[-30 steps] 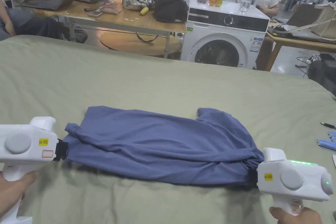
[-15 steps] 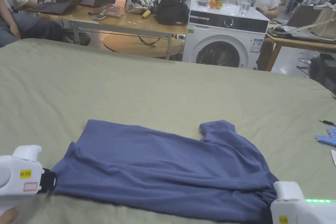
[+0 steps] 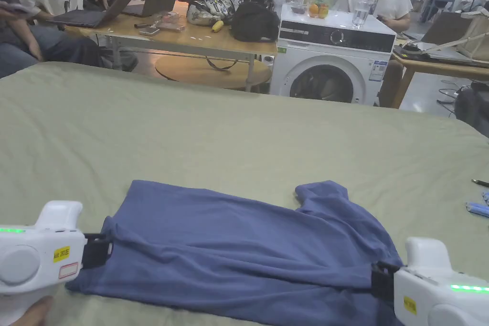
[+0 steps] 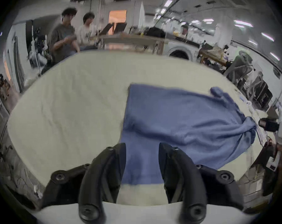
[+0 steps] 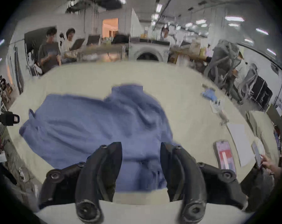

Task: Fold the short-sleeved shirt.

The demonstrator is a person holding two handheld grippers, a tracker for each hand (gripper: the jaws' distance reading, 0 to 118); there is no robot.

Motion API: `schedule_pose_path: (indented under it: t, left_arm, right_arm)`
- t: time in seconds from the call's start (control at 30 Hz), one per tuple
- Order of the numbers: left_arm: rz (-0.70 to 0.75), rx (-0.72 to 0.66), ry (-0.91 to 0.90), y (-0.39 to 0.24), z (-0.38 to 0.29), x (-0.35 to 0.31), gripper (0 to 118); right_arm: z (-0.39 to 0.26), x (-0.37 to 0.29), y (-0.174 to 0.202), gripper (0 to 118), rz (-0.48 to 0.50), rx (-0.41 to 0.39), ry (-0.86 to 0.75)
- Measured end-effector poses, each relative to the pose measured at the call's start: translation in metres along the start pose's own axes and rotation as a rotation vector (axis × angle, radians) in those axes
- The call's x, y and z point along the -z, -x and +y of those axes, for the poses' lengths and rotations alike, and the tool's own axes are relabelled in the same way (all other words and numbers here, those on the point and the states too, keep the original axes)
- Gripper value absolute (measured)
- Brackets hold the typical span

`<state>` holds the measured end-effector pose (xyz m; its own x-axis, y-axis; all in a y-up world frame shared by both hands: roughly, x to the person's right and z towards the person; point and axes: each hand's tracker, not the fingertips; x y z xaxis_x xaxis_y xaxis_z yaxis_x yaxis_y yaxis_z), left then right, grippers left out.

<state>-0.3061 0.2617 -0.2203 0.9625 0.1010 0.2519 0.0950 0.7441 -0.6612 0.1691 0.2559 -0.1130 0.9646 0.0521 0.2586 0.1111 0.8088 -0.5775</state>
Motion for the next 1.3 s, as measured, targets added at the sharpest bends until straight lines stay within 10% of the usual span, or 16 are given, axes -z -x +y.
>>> schedule_pose_path:
  t: [0.13,0.2,0.27,0.3,0.77,1.03,1.3]
  left_arm:
    - [0.031,0.085,-0.202,-0.024,0.009,-0.003,39]
    - [0.058,0.116,-0.310,-0.039,0.010,-0.004,38]
    - [0.071,0.110,-0.344,-0.049,0.014,-0.002,13]
    - [0.069,0.101,-0.340,-0.053,0.017,0.001,0]
    - [-0.019,-0.071,0.086,0.027,0.142,0.147,0]
    - [0.001,-0.101,0.379,0.050,0.173,0.234,54]
    - [0.088,0.070,0.395,0.027,0.157,0.252,50]
  right_arm:
    - [0.016,-0.003,0.018,47,0.012,0.036,-0.199]
    - [0.022,-0.003,0.030,24,0.000,0.042,-0.268]
    - [0.027,-0.001,0.037,0,-0.004,0.067,-0.315]
    - [0.028,0.003,0.041,0,-0.008,0.074,-0.319]
    - [0.053,0.060,0.056,0,0.066,0.036,-0.218]
    - [0.054,0.083,0.045,0,0.060,0.013,-0.127]
    - [0.058,0.100,0.020,0,0.038,0.029,-0.047]
